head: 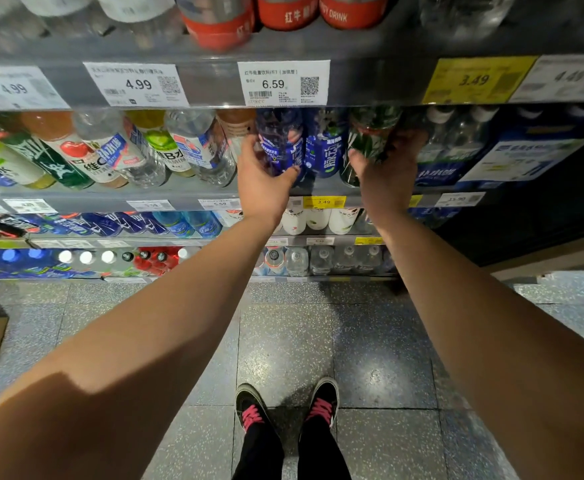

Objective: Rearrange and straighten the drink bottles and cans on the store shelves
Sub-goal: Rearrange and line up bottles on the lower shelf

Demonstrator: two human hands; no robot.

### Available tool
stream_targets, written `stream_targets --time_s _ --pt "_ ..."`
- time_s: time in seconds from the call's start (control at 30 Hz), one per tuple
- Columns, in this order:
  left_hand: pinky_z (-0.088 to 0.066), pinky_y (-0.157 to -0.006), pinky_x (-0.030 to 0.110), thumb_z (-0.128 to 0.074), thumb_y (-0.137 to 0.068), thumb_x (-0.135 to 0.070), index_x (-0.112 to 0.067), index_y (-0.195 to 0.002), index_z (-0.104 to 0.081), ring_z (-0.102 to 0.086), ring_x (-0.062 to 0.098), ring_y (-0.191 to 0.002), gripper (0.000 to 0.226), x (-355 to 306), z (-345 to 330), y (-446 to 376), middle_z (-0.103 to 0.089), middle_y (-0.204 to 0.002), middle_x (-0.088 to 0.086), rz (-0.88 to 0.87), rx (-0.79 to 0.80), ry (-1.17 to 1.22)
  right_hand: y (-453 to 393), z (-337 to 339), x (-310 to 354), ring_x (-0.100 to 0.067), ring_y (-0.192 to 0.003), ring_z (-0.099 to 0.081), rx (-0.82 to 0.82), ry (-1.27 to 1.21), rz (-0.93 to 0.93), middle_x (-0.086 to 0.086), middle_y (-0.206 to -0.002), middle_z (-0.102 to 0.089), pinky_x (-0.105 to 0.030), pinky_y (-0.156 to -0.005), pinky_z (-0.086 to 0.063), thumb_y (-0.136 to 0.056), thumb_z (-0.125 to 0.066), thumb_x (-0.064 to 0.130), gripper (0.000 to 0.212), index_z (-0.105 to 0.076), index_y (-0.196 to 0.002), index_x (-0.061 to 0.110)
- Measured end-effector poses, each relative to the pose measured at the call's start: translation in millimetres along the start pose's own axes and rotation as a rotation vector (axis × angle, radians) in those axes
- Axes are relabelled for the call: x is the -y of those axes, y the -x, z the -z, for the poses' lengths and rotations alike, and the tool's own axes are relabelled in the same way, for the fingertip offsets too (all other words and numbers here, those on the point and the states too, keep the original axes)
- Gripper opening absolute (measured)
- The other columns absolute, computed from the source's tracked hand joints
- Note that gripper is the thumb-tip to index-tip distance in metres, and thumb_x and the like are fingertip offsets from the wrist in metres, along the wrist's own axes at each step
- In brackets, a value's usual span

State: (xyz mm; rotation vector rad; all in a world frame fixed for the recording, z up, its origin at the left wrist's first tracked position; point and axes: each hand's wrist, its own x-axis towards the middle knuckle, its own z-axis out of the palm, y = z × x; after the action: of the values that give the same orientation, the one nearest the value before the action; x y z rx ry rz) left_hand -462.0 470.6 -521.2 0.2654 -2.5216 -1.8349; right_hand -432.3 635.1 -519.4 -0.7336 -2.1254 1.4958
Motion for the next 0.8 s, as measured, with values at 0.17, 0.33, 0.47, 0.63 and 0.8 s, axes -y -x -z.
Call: stream_targets --time_s 0.17,0.33,0.47,0.63,0.8 --pt "-0.052 -0.091 0.013 -0.08 -0.079 0.001 -0.012 -0.145 -0.038 -0.062 0.001 -0.095 0.08 -5.9 5.0 6.9 -0.062 -0.119 -0.002 0.037 0.053 0.03 2.6 -7.6 2.8 -0.029 -0.107 -0.055 0.044 0.226 0.188 -0.011 -0.114 -0.061 -0.026 -0.095 -0.042 -0.064 -0.082 0.027 0.061 -0.06 -0.116 0.002" --pt "-0.053 -0.093 0.019 -0.081 -0.078 -0.001 -0.016 -0.145 -0.041 -0.066 0.011 -0.1 0.08 -5.3 14.7 13.4 -0.064 -0.126 0.005 0.049 0.085 -0.006 24.9 -6.4 -0.9 -0.034 -0.11 -0.051 0.114 0.33 0.261 -0.018 -0.121 -0.057 -0.031 -0.092 -0.038 -0.061 -0.07 0.034 0.065 -0.06 -0.12 0.007" --pt "-0.049 -0.101 0.03 -0.082 -0.078 -0.009 -0.014 -0.139 -0.046 -0.06 0.018 -0.108 0.071 -0.8 34.9 16.8 -0.06 -0.122 0.005 0.084 0.041 -0.076 38.4 4.1 0.6 -0.036 -0.112 -0.054 0.102 0.272 0.244 -0.016 -0.12 -0.06 -0.027 -0.093 -0.038 -0.065 -0.07 0.022 0.059 -0.056 -0.122 0.017" --pt "-0.042 -0.108 0.032 -0.082 -0.077 -0.014 -0.009 -0.132 -0.047 -0.055 0.02 -0.116 0.066 -1.9 64.3 6.3 -0.053 -0.13 0.009 0.028 -0.201 -0.104 59.7 11.7 18.4 -0.01 -0.105 -0.063 0.139 0.014 -0.031 -0.005 -0.119 -0.061 -0.026 -0.091 -0.05 -0.073 -0.086 0.024 0.07 -0.047 -0.13 0.014" --pt "-0.027 -0.117 0.037 -0.084 -0.076 -0.024 0.005 -0.129 -0.041 -0.04 0.033 -0.131 0.074 -13.6 75.8 -23.6 -0.043 -0.136 0.02 -0.066 -0.348 -0.234 77.3 -3.8 15.0 0.013 -0.094 -0.061 0.068 -0.125 -0.054 0.004 -0.106 -0.066 -0.006 -0.081 -0.045 -0.067 -0.089 0.007 0.06 -0.055 -0.117 0.012"
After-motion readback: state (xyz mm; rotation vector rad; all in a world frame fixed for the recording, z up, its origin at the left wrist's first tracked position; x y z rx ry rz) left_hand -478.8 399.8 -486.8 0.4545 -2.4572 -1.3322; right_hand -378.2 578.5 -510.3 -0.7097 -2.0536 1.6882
